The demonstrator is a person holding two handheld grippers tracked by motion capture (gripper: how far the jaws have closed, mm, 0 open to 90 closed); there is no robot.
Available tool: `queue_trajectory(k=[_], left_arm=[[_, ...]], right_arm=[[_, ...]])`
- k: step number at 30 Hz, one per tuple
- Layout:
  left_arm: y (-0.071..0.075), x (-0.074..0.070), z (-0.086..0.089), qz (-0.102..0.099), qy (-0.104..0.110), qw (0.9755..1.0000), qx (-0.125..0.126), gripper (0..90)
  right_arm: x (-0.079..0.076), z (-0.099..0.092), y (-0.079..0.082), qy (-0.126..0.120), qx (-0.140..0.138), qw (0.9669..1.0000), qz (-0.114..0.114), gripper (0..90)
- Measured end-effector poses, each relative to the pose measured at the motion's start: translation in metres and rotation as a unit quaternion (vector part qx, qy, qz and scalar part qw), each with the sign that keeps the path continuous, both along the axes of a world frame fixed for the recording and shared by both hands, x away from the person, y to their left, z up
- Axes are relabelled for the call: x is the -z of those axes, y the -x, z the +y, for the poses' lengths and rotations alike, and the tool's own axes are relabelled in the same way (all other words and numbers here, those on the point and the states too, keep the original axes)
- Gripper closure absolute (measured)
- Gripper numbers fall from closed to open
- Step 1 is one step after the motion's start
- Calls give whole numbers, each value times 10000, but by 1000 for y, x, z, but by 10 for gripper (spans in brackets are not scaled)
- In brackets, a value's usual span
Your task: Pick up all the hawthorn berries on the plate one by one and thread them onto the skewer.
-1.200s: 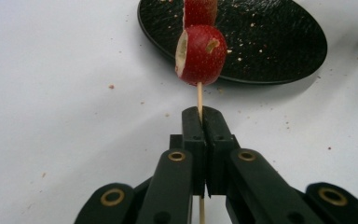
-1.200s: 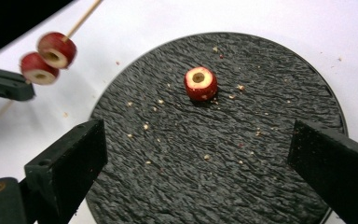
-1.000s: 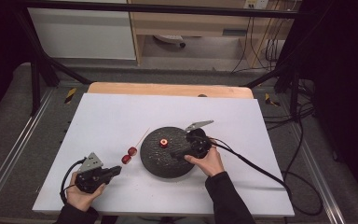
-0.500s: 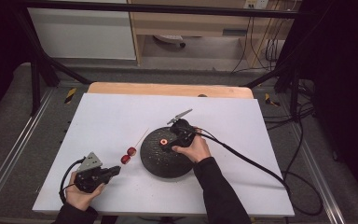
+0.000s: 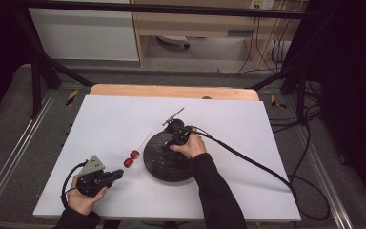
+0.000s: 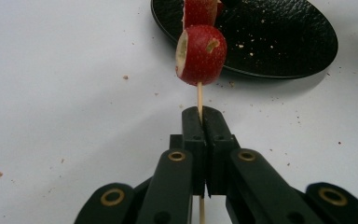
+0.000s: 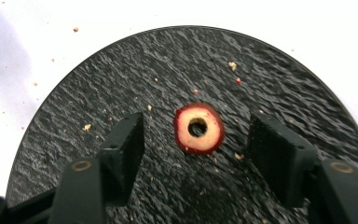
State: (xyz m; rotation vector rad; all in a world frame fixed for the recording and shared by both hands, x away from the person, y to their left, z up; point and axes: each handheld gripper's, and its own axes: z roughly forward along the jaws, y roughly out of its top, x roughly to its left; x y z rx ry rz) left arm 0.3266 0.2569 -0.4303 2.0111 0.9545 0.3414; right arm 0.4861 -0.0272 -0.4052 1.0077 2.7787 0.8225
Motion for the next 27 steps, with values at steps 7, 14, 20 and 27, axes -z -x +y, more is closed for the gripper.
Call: queue_trajectory(k=[7,14,20,27], left_arm=[[0,0,-1,4,-9,10000,16,888],[0,0,-2,7,-25,10000,35,888],[0,0,-2,7,-22,10000,33,887],[0,0,-2,3,-28,10000,36,888]], right_arm=[[4,1,-8,31,40,9999,135,491],[8,1,-11,-28,39,9996,278,570],[9,1,-13,-38,44,9993,368,612],[10,1,-14,-23,29,9992,392,619]])
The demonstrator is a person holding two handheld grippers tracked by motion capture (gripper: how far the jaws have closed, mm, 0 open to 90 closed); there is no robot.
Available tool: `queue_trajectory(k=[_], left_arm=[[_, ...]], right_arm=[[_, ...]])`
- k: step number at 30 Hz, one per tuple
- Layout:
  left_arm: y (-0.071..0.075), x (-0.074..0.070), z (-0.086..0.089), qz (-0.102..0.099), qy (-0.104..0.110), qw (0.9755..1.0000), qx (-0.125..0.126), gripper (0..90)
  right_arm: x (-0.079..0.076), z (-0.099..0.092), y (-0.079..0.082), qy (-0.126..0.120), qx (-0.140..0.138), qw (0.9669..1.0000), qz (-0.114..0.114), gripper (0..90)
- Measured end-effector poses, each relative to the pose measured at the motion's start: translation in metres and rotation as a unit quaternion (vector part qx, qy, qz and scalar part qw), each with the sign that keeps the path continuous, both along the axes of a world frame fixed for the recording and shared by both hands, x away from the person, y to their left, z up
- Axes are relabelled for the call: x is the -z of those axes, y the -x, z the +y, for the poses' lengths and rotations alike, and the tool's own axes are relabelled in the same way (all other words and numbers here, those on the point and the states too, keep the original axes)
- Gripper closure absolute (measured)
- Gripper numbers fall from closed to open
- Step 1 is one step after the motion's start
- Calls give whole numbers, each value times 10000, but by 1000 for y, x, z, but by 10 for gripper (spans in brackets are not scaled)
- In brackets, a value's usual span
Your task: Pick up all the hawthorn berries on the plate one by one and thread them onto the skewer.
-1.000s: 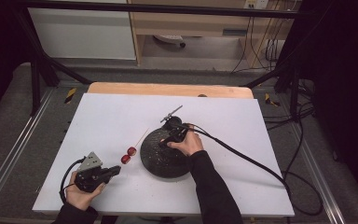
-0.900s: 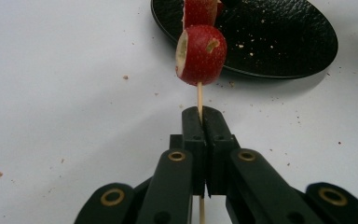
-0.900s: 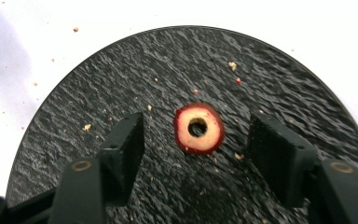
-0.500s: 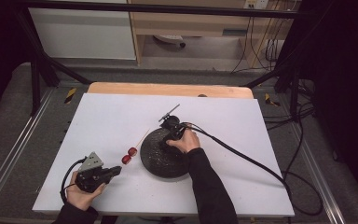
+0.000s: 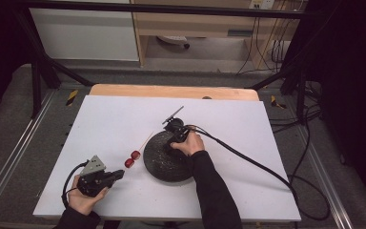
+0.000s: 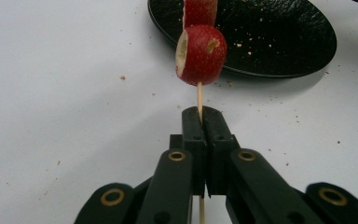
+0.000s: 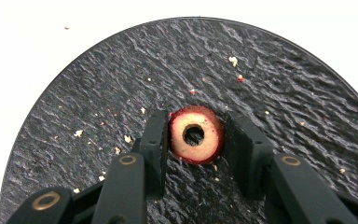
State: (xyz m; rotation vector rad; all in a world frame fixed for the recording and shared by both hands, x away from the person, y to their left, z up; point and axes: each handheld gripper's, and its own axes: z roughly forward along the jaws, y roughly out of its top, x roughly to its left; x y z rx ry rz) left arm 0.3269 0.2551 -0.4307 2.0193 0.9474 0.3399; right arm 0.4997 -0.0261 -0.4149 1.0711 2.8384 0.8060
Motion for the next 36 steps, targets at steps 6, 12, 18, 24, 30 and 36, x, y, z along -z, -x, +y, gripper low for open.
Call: queue_trajectory(k=[6,12,18,24,30,36], left_arm=[[0,0,0,-4,3,10000,-4,888],[0,0,-1,-11,-5,10000,-5,888],[1,0,-1,-30,-6,10000,-8,888],[2,-1,-3,-31,-12,10000,3,888],[2,-1,-4,-39,-6,10000,10,888],[3,0,-6,-41,-10,10000,33,888]], right_arm=[[-2,-1,1,-11,14,10000,-37,624],[-11,-3,4,-103,75,9999,-30,626],[-20,-6,11,-157,107,9998,-66,626],[-28,-11,20,-252,92,9996,-134,626],[-31,-20,31,-504,167,9984,-185,626],[-31,-31,42,-895,283,9953,-251,626]])
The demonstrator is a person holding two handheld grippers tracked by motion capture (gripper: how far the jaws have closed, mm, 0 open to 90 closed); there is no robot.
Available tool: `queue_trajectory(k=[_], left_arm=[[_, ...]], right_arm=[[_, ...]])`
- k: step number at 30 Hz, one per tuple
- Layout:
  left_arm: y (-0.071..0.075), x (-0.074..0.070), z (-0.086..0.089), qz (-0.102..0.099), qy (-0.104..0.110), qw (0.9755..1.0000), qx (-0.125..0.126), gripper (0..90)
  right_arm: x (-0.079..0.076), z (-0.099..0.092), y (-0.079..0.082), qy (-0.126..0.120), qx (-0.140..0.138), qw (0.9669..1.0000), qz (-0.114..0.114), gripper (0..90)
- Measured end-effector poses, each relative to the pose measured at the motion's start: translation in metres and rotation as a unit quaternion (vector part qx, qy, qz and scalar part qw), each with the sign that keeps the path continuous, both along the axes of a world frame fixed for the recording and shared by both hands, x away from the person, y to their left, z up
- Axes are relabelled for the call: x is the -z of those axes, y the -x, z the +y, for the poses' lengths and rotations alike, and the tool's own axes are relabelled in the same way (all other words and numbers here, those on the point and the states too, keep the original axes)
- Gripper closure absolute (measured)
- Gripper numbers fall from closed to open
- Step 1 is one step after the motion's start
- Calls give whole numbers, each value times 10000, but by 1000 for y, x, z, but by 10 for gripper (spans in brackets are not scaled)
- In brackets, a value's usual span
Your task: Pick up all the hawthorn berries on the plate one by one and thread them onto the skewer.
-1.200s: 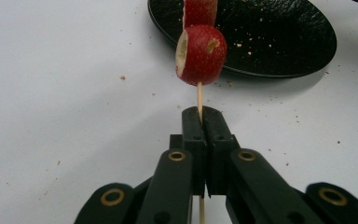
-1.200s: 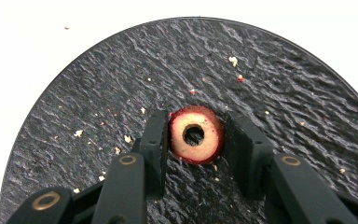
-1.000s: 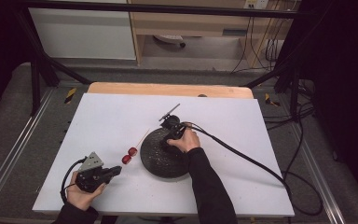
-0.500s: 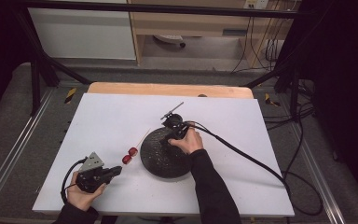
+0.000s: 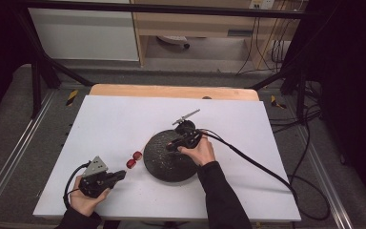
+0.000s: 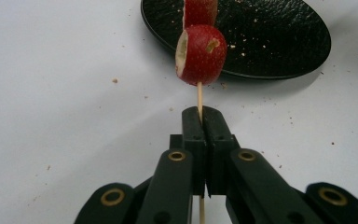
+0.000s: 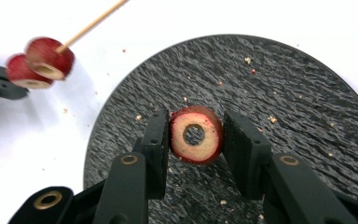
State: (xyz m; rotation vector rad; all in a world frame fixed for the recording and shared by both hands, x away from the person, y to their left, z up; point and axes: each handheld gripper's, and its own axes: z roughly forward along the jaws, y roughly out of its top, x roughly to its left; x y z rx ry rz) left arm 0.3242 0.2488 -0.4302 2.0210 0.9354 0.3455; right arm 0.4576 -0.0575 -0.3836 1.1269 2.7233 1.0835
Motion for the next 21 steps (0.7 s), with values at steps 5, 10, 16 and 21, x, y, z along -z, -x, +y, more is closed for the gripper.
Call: queue_trajectory(k=[5,10,16,21], left_arm=[[1,0,-1,-12,2,10000,2,888],[1,0,-3,-16,39,10000,4,888],[2,0,-7,-31,91,10000,4,888],[2,-1,-9,-49,154,9999,-40,888]], right_arm=[[2,-8,8,-328,74,9994,-101,627],[4,-15,17,-581,181,9979,-200,626],[10,-24,27,-1015,394,9936,-313,627],[17,-35,35,-1484,667,9859,-388,626]])
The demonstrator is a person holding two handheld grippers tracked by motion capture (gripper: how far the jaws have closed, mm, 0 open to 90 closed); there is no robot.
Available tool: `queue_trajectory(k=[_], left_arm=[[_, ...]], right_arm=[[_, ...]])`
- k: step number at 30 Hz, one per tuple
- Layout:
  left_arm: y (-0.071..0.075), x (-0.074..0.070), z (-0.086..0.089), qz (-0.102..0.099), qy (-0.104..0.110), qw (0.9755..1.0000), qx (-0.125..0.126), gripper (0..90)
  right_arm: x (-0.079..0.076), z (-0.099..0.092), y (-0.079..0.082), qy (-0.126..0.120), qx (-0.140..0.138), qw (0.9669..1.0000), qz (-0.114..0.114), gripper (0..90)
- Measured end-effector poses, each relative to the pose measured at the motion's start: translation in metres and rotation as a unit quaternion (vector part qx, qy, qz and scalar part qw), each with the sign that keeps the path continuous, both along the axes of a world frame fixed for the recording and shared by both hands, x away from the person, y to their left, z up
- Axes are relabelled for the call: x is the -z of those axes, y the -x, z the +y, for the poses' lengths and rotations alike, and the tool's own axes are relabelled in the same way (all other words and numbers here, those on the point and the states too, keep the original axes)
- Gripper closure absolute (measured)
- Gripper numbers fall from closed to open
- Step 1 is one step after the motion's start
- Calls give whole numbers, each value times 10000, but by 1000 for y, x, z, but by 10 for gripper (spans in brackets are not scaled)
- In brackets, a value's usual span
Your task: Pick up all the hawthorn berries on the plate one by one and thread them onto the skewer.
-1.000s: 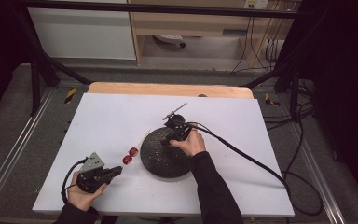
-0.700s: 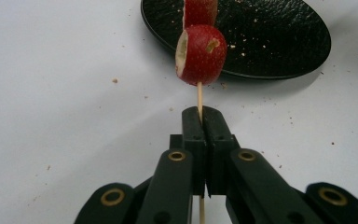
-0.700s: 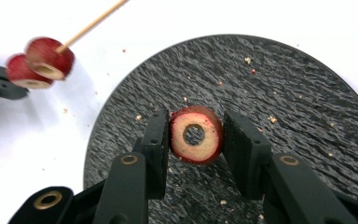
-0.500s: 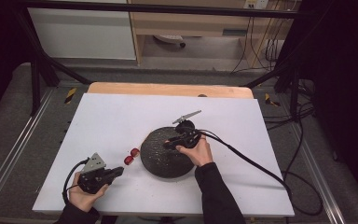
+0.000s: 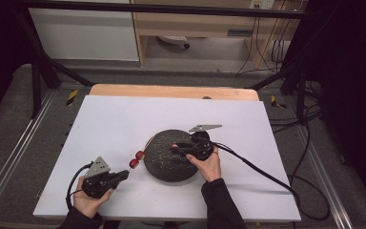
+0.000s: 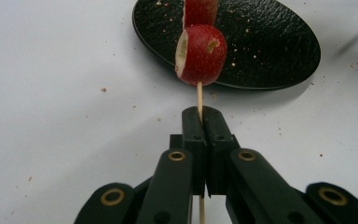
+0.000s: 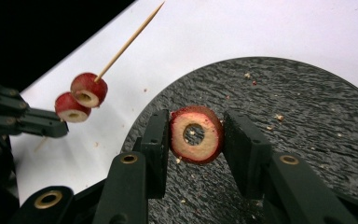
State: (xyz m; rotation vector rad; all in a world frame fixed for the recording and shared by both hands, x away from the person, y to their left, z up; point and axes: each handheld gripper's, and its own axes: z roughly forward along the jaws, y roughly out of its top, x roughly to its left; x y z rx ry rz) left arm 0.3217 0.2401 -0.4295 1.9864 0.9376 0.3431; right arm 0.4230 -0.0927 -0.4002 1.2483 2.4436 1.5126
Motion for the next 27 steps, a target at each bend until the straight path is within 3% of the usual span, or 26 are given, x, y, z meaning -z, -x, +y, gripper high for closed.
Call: queue_trajectory(k=[11,21,27], left_arm=[[2,1,-13,-30,45,10000,30,888],[5,3,-26,-81,82,9999,42,888],[7,5,-30,-111,108,9998,83,888]], right_arm=[[12,-20,13,-718,411,9966,-68,627],[24,-28,22,-1384,889,9862,-203,627],[24,-28,24,-1664,1077,9797,-291,627]])
